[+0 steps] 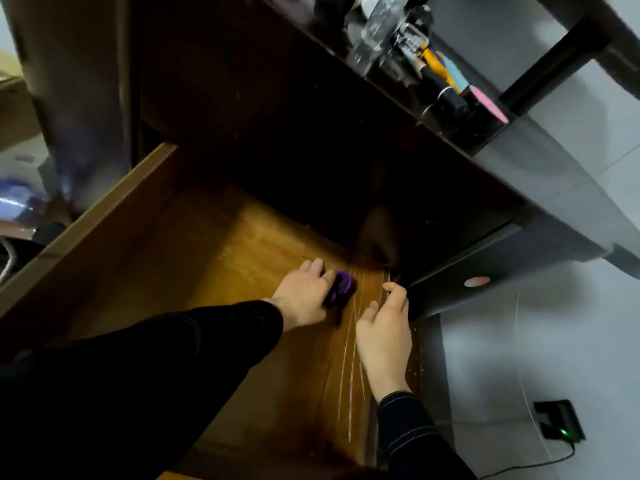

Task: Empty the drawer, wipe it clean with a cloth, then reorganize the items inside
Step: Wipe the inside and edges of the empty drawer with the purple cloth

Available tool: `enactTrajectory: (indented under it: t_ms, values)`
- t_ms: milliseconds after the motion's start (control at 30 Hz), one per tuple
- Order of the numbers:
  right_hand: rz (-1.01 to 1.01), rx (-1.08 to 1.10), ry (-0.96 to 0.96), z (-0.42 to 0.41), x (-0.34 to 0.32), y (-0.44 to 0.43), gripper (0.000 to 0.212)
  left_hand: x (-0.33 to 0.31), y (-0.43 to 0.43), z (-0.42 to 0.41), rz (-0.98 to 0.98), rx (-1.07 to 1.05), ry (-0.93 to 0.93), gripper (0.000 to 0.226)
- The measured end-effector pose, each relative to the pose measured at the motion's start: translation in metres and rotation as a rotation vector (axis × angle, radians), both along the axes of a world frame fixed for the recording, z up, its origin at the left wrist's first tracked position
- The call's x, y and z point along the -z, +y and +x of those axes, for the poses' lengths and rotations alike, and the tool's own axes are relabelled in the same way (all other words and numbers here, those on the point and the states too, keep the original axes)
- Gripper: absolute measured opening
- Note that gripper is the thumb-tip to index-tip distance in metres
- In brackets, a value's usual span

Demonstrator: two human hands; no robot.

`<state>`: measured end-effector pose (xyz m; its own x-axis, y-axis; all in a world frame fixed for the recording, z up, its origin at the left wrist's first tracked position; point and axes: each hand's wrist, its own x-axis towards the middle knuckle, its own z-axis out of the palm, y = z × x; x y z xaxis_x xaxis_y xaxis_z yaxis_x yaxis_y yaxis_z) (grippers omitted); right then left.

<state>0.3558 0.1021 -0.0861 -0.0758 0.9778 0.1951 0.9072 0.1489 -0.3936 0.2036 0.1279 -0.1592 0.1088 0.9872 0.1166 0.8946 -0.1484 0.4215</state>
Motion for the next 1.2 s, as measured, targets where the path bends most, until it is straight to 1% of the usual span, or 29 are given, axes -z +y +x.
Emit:
enactTrajectory:
  t_ms: [100,133,200,267,333,367,400,467,500,533,600,667,733,800,833,933,967,1033,1100,1200]
  values:
    - [0.007,-0.008,0.008,0.001,0.001,0.002,0.033,0.007,0.006,0.0,0.031,0.057,0.149,0.064]
    - [0.008,-0.01,0.011,0.002,0.001,0.002,0.033,0.008,0.008,-0.001,0.041,0.082,0.152,0.062]
    - [0.005,-0.007,0.026,0.003,0.003,0.003,0.033,0.006,0.016,-0.002,0.056,0.091,0.085,0.053]
    - [0.005,-0.01,0.038,0.004,0.006,0.004,0.033,0.004,0.028,-0.002,0.065,0.023,-0.082,0.04]
    - [0.005,-0.012,0.051,0.006,0.008,0.006,0.033,0.002,0.043,-0.001,0.056,-0.136,-0.321,0.021]
    - [0.008,-0.01,0.053,0.006,0.009,0.006,0.033,0.001,0.051,0.001,0.028,-0.233,-0.454,0.014]
    - [0.013,-0.009,0.049,0.007,0.01,0.006,0.032,0.0,0.059,0.005,-0.008,-0.325,-0.603,0.012]
    - [0.025,-0.011,0.036,0.007,0.01,0.006,0.032,-0.002,0.073,0.017,-0.125,-0.44,-0.889,0.025]
    - [0.03,-0.011,0.031,0.007,0.01,0.006,0.032,-0.004,0.079,0.023,-0.185,-0.452,-0.969,0.032]
    - [0.034,-0.01,0.029,0.006,0.01,0.006,0.032,-0.006,0.082,0.029,-0.229,-0.437,-0.997,0.036]
    - [0.04,-0.01,0.028,0.006,0.01,0.007,0.032,-0.008,0.084,0.032,-0.26,-0.375,-0.981,0.036]
    - [0.045,-0.012,0.024,0.005,0.009,0.006,0.032,-0.007,0.079,0.024,-0.239,-0.3,-0.937,0.035]
    - [0.045,-0.014,0.016,0.003,0.008,0.005,0.032,-0.002,0.07,0.014,-0.229,-0.225,-0.904,0.028]
    - [0.042,-0.018,0.011,0.003,0.007,0.004,0.032,-0.001,0.059,0.01,-0.268,-0.246,-0.922,0.02]
    - [0.041,-0.017,0.009,0.003,0.007,0.003,0.032,-0.003,0.058,0.01,-0.275,-0.306,-0.958,0.018]
    - [0.039,-0.014,0.012,0.003,0.007,0.003,0.033,-0.012,0.065,0.012,-0.251,-0.639,-1.17,0.029]
    - [0.039,-0.013,0.016,0.002,0.006,0.003,0.033,-0.017,0.068,0.015,-0.212,-0.661,-1.26,0.028]
    - [0.04,-0.013,0.02,0.002,0.006,0.003,0.033,-0.027,0.072,0.024,-0.14,-0.531,-1.372,0.021]
    - [0.042,-0.013,0.019,0.002,0.006,0.003,0.033,-0.032,0.071,0.034,-0.156,-0.359,-1.317,0.023]
    - [0.037,-0.015,0.023,0.002,0.005,0.003,0.033,-0.019,0.068,0.032,-0.141,-0.257,-1.006,0.01]
